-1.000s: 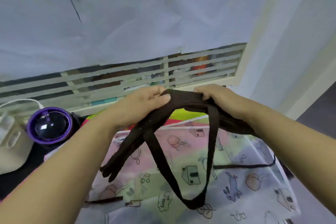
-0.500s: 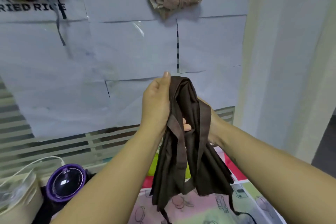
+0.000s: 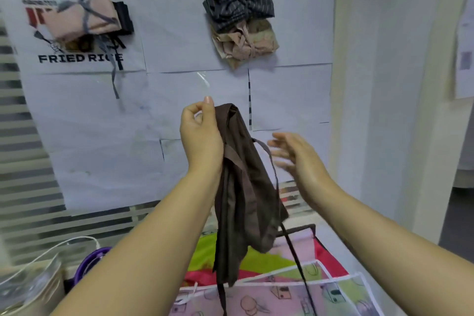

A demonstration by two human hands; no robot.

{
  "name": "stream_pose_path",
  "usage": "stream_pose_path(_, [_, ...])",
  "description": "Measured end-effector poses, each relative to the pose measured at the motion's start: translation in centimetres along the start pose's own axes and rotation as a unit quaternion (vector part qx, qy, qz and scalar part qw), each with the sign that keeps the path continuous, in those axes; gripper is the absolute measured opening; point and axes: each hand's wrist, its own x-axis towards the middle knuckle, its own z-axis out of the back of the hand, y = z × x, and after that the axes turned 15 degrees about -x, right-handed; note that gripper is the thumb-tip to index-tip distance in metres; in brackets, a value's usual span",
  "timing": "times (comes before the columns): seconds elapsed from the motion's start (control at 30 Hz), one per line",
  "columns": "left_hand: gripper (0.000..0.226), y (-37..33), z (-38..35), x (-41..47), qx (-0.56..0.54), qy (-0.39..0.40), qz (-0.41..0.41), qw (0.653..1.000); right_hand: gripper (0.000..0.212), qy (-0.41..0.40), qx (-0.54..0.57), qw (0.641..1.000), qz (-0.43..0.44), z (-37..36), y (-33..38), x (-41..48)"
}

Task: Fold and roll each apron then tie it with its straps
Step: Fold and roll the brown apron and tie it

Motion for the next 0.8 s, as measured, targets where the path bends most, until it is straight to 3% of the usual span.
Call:
stream_pose_path(0.1, [0.013,-1.0,-0.2,-0.5,0.044,0.036,-0.046,0.997,0.017,0.055,-0.102,0.987,0.109,0.8,3.2,-0.8])
stream_pose_path(0.2, [0.012,-1.4,-0.5,-1.2,0.066,0.086,-0.075,0.991,0.011,0.116,-0.177,0.970,0.123,0.1,6.6,-1.7])
stream_pose_path(0.37, [0.012,-2.8,-0.3,-1.9,0.073,0.114,-0.104,0.985,0.032,0.092,-0.184,0.972,0.117,-0.3,8.6,-1.0])
stream_pose_path(0.47, [0.016,-3.6,-0.2,-2.1,0.071,0.137,-0.121,0.981,0.055,0.096,-0.156,0.975,0.127,-0.8,9.0,-0.8])
stream_pose_path(0.67, [0.024,-5.1,0.1,-2.2,0.055,0.206,-0.129,0.968,0.032,0.129,-0.107,0.978,0.121,-0.6,10.1,-0.9])
stream_pose_path(0.8, [0.030,-5.9,-0.2,-2.3,0.051,0.234,-0.132,0.962,0.028,0.158,-0.102,0.974,0.125,-0.2,10.6,-0.8])
